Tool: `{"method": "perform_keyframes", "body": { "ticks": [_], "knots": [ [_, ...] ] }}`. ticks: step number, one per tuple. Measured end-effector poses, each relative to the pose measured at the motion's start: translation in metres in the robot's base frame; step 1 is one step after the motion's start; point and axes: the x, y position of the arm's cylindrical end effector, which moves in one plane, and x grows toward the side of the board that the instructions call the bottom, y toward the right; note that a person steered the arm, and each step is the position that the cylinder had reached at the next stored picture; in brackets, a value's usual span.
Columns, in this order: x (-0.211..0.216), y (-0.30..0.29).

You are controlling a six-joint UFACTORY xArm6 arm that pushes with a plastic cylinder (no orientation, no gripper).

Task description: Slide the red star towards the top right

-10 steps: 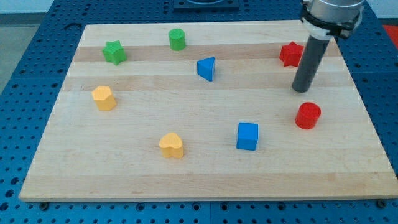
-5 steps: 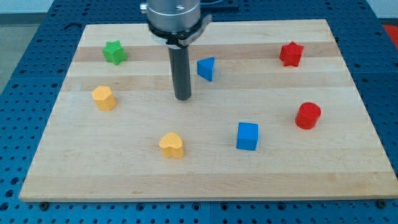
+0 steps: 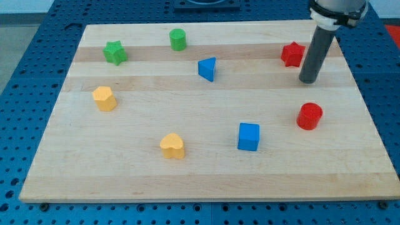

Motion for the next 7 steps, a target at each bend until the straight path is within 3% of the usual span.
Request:
{"method": "perform_keyframes", "body": {
  "ticks": [5, 7],
  "knots": [
    [-0.080, -0.032],
    [-0.072, -0.042]
  ]
}}
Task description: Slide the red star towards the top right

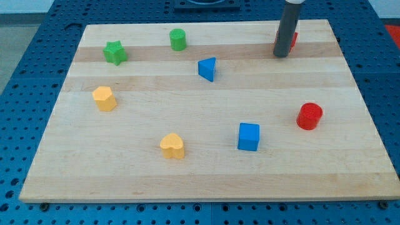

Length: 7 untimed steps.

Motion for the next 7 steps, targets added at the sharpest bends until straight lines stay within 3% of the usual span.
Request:
{"method": "perform_keyframes", "body": {
  "ticks": [4, 7],
  "knots": [
    [0.001, -0.018],
    [-0.063, 0.004]
  ]
}}
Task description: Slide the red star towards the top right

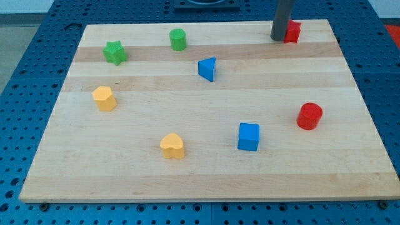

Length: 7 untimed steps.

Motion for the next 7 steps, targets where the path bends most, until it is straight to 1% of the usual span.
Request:
{"method": "perform_keyframes", "body": {
  "ticks": [2, 3, 4, 5, 6, 7],
  "knots": [
    [0.002, -0.012],
    [0.033, -0.012],
    [0.052, 0.018],
    [0.051, 0.056],
    [0.050, 0.070],
    [0.035, 0.074]
  ]
}}
